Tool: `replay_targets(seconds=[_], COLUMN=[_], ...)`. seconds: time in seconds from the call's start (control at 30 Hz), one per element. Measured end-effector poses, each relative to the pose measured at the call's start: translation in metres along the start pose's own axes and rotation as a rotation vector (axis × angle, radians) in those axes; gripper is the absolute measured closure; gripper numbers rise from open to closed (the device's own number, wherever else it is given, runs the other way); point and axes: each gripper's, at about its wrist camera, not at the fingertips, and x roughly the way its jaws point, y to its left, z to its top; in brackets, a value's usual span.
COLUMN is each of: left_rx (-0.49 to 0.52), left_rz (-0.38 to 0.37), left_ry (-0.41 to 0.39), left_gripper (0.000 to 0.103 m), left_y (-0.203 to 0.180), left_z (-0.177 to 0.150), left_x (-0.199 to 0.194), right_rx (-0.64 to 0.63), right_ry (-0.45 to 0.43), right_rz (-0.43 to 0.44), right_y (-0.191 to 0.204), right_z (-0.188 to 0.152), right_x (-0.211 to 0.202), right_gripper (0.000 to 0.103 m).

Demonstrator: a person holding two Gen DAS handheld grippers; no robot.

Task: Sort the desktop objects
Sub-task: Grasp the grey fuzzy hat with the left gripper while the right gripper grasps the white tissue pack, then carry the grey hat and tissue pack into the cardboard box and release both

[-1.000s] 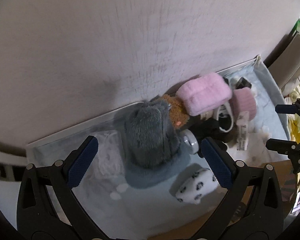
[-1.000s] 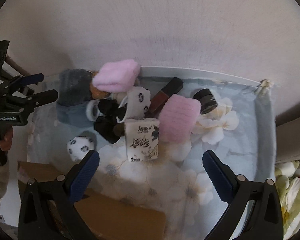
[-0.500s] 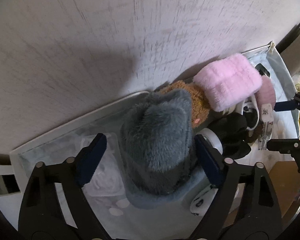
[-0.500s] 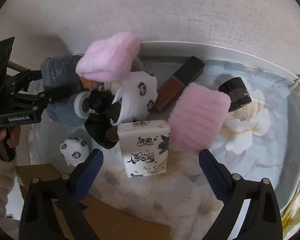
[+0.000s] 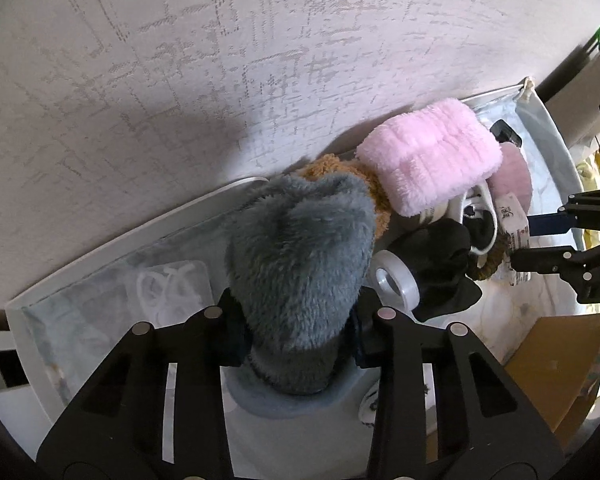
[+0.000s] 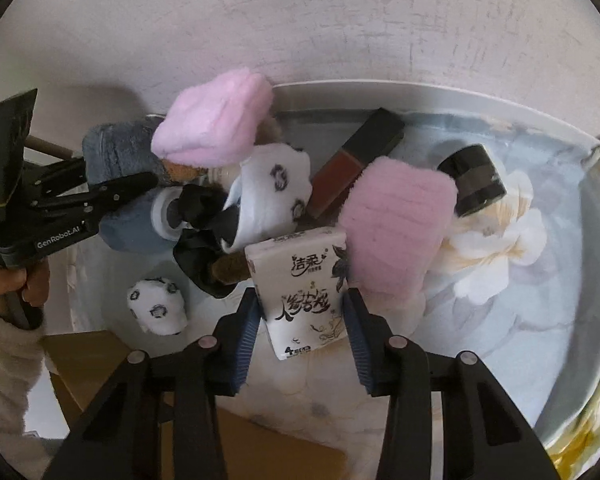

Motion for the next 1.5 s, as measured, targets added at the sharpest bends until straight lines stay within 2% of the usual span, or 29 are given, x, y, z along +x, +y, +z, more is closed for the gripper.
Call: replay_targets(seconds=[0.1, 0.2, 0.33, 0.47, 0.7, 0.8, 0.83, 0.87, 0.97, 1.0, 1.03, 1.17, 1.23, 1.33, 1.5], left_rx=[0.003, 0.002, -0.003, -0.011, 0.002, -0.001, -0.005, -0.007, -0.003, -0.002, -0.003, -0.013, -0.025, -0.040, -0.066], left_rz=[0.003, 0.009, 0.009, -0.002, 0.015, 0.018, 0.017, 0.014, 0.017, 0.018, 0.026, 0.030, 0.023, 0.022, 0.022], left_ry=[-0.001, -0.006, -0.010, -0.017, -0.063, -0.095, -0.109, -0.123, -0.171, -0.185, -0.201, -0.226, -0.232, -0.229, -0.175], left_gripper=[0.070, 0.070, 0.071, 0.076, 0.076, 0.076, 0.076, 0.076, 0.076, 0.076, 0.076, 0.076, 0.076, 0.076, 0.076], left_y=[-0.003, -0.006, -0.009, -0.012, -0.022, -0.006, -0.011, 0.011, 0.000, -0.001, -0.007, -0.003, -0.011, -0.030, -0.059], left_z=[-0.001, -0.001, 0.000, 0.000, -0.003, 0.007, 0.004, -0.003, -0.011, -0.019, -0.024, -0.059, -0.076, -0.100, -0.137], left_x=[0.003, 0.006, 0.009, 0.006, -0.021, -0.056, -0.067, -0.108, -0.150, -0.167, -0.183, -0.247, -0.265, -0.269, -0.254], right_rx=[-0.019, -0.018, -0.020, -0.040, -0.067, -0.072, -0.075, -0.079, -0.100, -0.107, -0.115, -0.161, -0.182, -0.226, -0.261], right_ry=[-0.004, -0.001, 0.020, -0.011, -0.050, -0.079, -0.089, -0.104, -0.140, -0.148, -0.157, -0.188, -0.193, -0.191, -0.160], right_rz=[-0.016, -0.041, -0.039, -0.042, -0.033, -0.017, -0.015, -0.010, 0.006, 0.012, 0.017, 0.044, 0.057, 0.066, 0.065], right_y=[0.004, 0.004, 0.004, 0.008, 0.019, 0.027, 0.028, 0.029, 0.031, 0.034, 0.038, 0.071, 0.082, 0.097, 0.104], right_z=[-0.003, 0.001, 0.004, 0.002, -0.009, -0.014, -0.015, -0.020, -0.021, -0.024, -0.042, -0.071, -0.080, -0.102, -0.140], right_x=[0.004, 0.017, 0.030, 0.022, -0.007, -0.031, -0.039, -0.045, -0.069, -0.077, -0.092, -0.106, -0.120, -0.127, -0.119], right_gripper=[0.064, 0.058, 0.058, 0.062, 0.062, 0.062, 0.062, 0.062, 0.062, 0.062, 0.062, 0.062, 0.062, 0.062, 0.062])
